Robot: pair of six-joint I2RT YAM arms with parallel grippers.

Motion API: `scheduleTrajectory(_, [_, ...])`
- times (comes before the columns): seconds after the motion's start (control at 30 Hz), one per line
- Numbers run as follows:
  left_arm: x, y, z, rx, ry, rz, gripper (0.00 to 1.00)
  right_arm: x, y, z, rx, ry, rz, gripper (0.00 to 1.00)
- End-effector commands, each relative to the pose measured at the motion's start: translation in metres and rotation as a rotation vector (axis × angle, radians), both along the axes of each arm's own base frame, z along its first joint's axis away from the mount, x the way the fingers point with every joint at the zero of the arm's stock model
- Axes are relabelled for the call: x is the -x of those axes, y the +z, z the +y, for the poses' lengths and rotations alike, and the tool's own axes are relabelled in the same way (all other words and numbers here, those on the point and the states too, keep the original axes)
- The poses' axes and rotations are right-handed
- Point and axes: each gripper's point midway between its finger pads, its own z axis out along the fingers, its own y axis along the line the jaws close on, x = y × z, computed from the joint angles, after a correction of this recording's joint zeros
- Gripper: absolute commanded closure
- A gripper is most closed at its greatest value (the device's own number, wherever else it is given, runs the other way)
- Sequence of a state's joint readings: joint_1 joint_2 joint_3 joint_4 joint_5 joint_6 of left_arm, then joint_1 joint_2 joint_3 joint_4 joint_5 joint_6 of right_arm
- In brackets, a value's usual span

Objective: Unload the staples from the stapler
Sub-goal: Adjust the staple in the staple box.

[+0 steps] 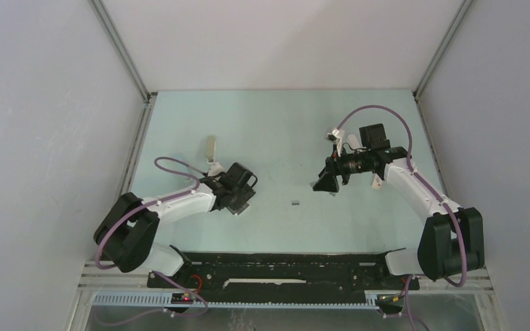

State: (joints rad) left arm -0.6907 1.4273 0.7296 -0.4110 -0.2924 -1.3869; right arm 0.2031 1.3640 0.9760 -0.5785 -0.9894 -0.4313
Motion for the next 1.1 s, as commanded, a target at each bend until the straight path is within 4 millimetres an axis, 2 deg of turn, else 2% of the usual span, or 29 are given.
scheduleTrajectory(0.0, [-0.013,0.013,-0.005,-0.003,-0.003,-0.032,0.4,-0.002,0.006,0.001,-0.021,0.0,-0.014,0.21])
scheduleTrajectory(0.9, [-0.02,0.015,-0.011,-0.001,-0.03,-0.04,0.44,-0.003,0.004,0.0,-0.018,-0.004,-0.012,0.21])
scheduleTrajectory(1.07, [-0.025,0.032,-0.011,-0.005,-0.053,-0.082,0.43,-0.003,0.005,0.0,-0.018,-0.003,-0.013,0.21])
